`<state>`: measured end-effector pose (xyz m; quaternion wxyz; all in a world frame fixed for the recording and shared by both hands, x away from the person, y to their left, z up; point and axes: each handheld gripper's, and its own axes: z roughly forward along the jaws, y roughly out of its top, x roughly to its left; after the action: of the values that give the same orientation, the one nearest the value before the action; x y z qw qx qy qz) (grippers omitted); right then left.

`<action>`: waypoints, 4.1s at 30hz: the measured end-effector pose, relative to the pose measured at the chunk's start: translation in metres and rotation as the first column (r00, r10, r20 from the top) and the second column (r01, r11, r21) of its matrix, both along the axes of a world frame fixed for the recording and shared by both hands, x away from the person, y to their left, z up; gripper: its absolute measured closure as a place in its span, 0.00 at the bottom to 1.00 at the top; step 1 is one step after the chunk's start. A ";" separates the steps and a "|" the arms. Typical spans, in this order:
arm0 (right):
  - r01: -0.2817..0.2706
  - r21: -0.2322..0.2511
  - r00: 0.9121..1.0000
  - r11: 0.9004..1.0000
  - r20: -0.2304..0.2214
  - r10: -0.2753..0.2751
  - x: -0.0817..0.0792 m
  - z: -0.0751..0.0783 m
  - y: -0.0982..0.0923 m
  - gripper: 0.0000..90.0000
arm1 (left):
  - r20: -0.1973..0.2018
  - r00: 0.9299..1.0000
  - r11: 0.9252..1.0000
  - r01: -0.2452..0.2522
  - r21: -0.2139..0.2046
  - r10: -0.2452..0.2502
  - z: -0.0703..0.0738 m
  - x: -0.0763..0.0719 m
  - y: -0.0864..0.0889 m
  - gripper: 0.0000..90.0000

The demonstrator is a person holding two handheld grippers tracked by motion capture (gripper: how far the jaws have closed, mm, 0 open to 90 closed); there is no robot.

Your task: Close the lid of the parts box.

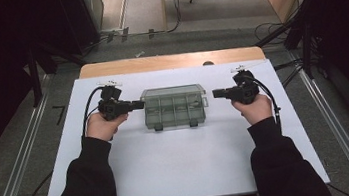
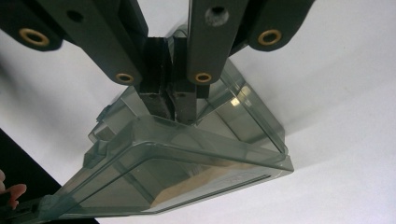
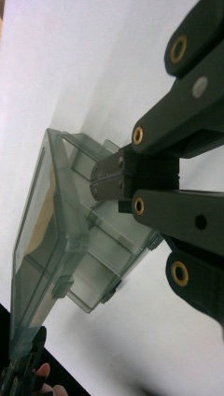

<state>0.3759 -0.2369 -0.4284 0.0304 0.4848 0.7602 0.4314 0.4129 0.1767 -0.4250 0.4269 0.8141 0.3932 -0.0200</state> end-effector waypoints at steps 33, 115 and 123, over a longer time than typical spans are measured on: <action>-0.079 -0.047 0.997 0.996 0.021 0.080 -0.011 -0.003 0.029 0.98 | 0.092 0.996 1.000 0.010 -0.005 -0.010 -0.006 -0.019 -0.015 0.98; -0.156 -0.022 0.984 0.987 0.082 0.158 -0.106 -0.045 0.021 0.42 | 0.089 0.990 0.994 0.109 0.018 -0.111 -0.039 -0.110 0.004 0.36; -0.147 -0.054 0.983 0.988 0.102 0.152 -0.119 -0.051 0.011 0.40 | 0.100 0.989 0.994 0.102 0.045 -0.106 -0.045 -0.121 0.015 0.36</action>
<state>0.2567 -0.2255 -0.4792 0.0493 0.4020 0.8014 0.4400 0.2919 0.1917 -0.4705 0.4287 0.8417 0.3282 0.0073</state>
